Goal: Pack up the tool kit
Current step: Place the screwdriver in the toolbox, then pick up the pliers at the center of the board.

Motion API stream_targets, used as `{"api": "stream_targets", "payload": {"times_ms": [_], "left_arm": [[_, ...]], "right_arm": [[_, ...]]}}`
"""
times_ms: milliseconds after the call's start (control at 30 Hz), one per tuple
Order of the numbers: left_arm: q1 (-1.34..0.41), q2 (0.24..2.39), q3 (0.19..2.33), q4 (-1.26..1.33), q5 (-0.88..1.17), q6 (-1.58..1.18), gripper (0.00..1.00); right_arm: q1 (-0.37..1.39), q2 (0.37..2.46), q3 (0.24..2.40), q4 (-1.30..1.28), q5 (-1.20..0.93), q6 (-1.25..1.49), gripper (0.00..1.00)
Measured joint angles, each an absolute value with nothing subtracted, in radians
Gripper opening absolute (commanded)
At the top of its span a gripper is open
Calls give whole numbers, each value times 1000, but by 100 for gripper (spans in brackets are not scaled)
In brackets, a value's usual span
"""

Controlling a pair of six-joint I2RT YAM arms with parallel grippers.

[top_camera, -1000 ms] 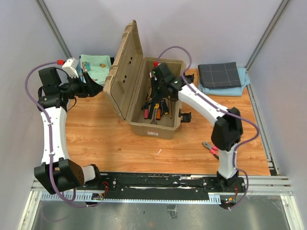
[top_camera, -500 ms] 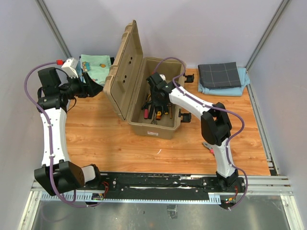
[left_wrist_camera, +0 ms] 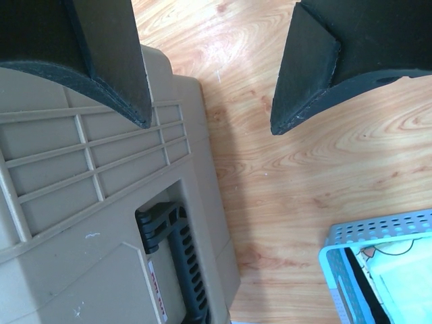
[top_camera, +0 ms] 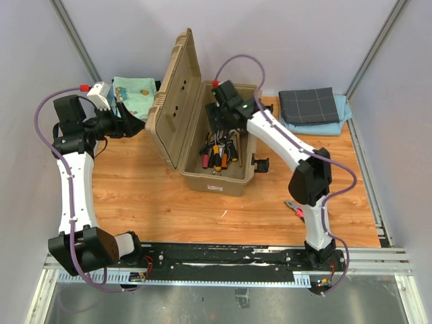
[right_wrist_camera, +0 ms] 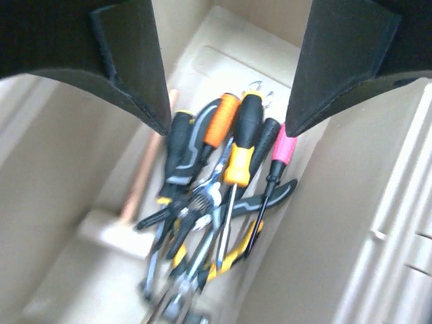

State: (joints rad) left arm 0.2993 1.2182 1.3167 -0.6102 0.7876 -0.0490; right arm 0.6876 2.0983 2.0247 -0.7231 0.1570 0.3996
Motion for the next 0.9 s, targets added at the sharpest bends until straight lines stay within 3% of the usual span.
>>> {"api": "stream_targets", "payload": {"times_ms": [133, 267, 500, 700, 900], "left_arm": [[299, 1218, 1317, -625, 787, -35, 78], [299, 1218, 1317, -632, 787, -27, 79], [299, 1228, 1318, -633, 786, -22, 80], [299, 1255, 1326, -635, 787, -22, 80], [299, 1267, 1336, -636, 788, -19, 80]], "right_arm": [[626, 1969, 2077, -770, 145, 238, 99], [488, 1732, 2029, -805, 130, 52, 98], [287, 1336, 1613, -927, 108, -264, 98], [245, 1267, 1209, -1005, 52, -397, 98], [209, 1244, 954, -1007, 14, -463, 98]]}}
